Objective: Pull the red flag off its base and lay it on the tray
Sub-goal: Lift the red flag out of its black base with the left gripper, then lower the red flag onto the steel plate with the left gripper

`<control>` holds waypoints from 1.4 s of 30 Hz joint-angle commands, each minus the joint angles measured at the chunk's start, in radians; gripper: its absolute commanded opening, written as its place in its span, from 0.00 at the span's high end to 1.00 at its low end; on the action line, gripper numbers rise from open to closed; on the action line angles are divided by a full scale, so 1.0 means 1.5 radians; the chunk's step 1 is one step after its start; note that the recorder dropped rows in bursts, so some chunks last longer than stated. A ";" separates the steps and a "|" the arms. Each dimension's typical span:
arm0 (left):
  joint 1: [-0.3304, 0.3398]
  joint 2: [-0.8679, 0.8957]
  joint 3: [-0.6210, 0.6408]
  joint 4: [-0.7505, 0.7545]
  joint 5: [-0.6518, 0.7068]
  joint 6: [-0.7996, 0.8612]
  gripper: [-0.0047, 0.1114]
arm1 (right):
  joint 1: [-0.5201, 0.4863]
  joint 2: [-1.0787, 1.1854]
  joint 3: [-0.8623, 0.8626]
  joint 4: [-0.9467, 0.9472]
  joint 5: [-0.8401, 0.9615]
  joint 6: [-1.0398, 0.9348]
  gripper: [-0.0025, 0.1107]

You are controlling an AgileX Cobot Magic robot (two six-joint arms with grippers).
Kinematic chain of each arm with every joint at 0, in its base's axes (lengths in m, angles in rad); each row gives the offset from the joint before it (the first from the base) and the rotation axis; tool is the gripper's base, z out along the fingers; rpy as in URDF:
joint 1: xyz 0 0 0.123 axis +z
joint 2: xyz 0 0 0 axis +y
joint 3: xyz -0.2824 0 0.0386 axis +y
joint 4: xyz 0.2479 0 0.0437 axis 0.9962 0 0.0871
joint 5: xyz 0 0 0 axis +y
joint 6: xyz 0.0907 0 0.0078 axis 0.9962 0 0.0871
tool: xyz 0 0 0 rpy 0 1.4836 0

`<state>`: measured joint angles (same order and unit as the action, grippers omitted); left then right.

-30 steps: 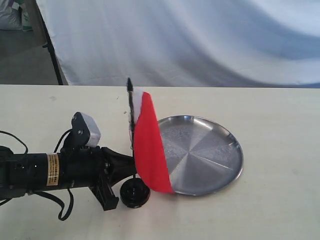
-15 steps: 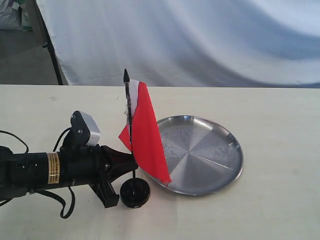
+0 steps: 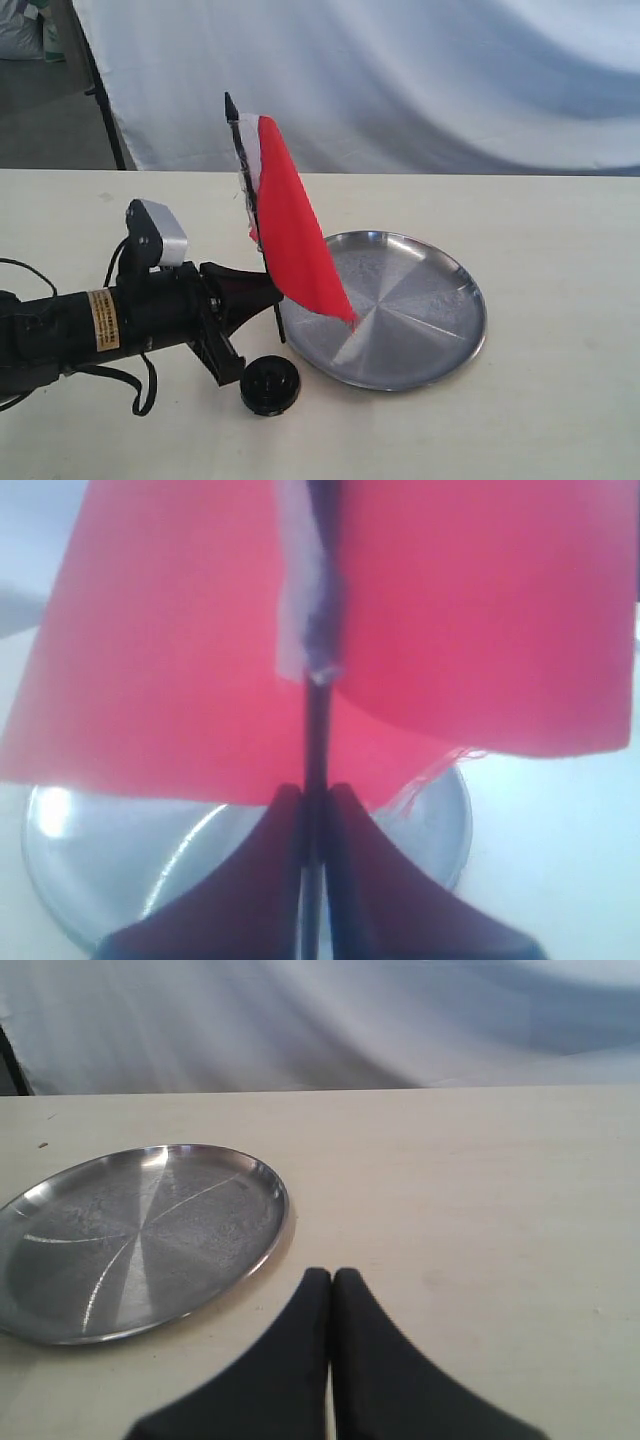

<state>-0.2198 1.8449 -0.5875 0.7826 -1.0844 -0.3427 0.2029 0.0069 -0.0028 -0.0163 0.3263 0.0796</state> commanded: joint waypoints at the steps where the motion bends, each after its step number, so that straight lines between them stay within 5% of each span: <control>1: -0.002 -0.006 -0.006 -0.009 -0.022 0.001 0.96 | 0.000 -0.005 0.002 -0.006 -0.004 -0.001 0.98; 11: -0.002 -0.076 -0.098 0.057 0.032 -0.182 0.96 | 0.000 -0.005 0.002 -0.006 -0.004 -0.001 0.98; 17: -0.002 -0.110 -0.205 0.279 0.204 -0.466 0.96 | 0.000 -0.005 0.002 -0.006 -0.004 -0.001 0.98; 25: -0.010 -0.081 -0.314 0.545 0.214 -0.819 0.96 | 0.000 -0.005 0.002 -0.006 -0.004 -0.001 0.98; 34: -0.089 0.052 -0.395 0.633 0.213 -0.918 0.96 | 0.000 -0.005 0.002 -0.006 -0.004 -0.001 0.98; 42: -0.094 0.179 -0.477 0.633 0.195 -1.044 0.96 | 0.000 -0.005 0.002 -0.006 -0.004 -0.001 0.98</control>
<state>-0.3566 2.0732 -1.2668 1.7308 -0.7834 -1.8446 0.2029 0.0069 -0.0028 -0.0163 0.3263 0.0796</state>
